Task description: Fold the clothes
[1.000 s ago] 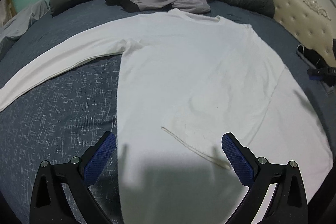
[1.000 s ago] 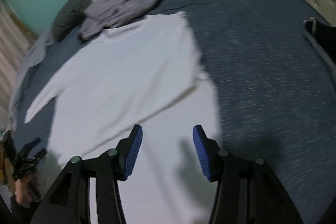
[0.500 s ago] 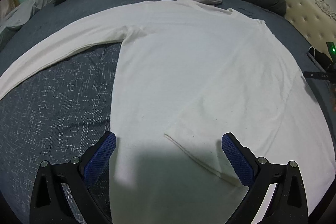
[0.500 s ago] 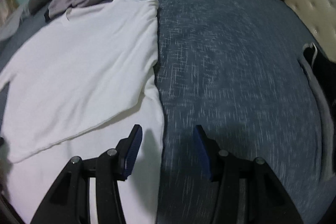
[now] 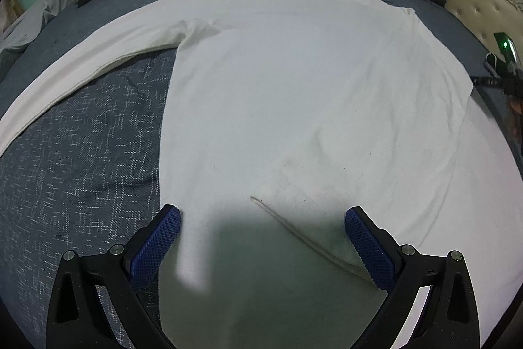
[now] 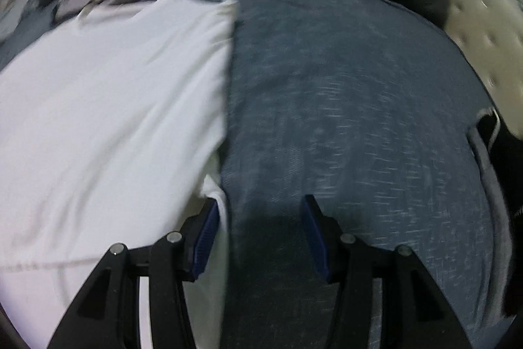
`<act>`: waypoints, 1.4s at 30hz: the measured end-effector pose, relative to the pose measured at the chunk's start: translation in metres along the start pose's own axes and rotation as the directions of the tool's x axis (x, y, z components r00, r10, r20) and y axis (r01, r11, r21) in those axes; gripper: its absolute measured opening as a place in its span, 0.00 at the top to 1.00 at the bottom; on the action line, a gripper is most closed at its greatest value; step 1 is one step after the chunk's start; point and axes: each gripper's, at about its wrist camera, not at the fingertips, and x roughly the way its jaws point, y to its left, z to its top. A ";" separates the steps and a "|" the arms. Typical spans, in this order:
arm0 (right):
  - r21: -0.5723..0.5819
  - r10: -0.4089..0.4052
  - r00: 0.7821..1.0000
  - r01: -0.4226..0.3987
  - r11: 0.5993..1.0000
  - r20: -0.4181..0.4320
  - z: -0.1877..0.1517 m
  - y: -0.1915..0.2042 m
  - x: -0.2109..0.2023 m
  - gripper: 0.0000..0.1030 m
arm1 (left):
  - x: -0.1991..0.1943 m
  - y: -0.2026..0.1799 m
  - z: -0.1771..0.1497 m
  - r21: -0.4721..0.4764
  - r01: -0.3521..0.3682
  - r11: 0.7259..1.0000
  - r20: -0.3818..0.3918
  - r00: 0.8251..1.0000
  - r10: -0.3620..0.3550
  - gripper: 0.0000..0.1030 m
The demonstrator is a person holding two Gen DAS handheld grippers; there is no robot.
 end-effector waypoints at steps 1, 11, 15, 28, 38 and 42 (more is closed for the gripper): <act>0.032 0.005 1.000 -0.005 0.999 0.004 0.000 -0.007 0.001 0.50 | 0.000 0.000 0.000 -0.001 0.000 1.000 0.000 1.000 0.000 0.00; -0.027 0.071 0.997 -0.071 0.997 -0.001 -0.012 -0.003 0.002 0.49 | -0.002 0.004 -0.001 -0.006 0.006 1.000 -0.003 1.000 -0.006 0.00; -0.044 0.058 0.998 -0.057 0.997 0.011 -0.008 -0.002 0.004 0.49 | -0.002 0.004 -0.001 -0.006 0.004 1.000 -0.004 1.000 -0.004 0.00; 0.202 0.020 0.997 -0.035 0.979 0.071 -0.007 -0.070 -0.005 0.50 | -0.002 0.008 -0.002 -0.008 0.006 1.000 -0.011 1.000 -0.006 0.00; -0.040 0.137 0.990 -0.136 0.990 0.027 0.002 -0.024 0.001 0.50 | -0.004 0.010 -0.002 -0.007 0.002 1.000 -0.013 1.000 -0.002 0.00; -0.075 0.101 0.995 -0.100 0.992 0.005 0.004 -0.016 0.014 0.50 | -0.004 0.011 -0.002 -0.008 0.005 1.000 -0.013 1.000 -0.005 0.00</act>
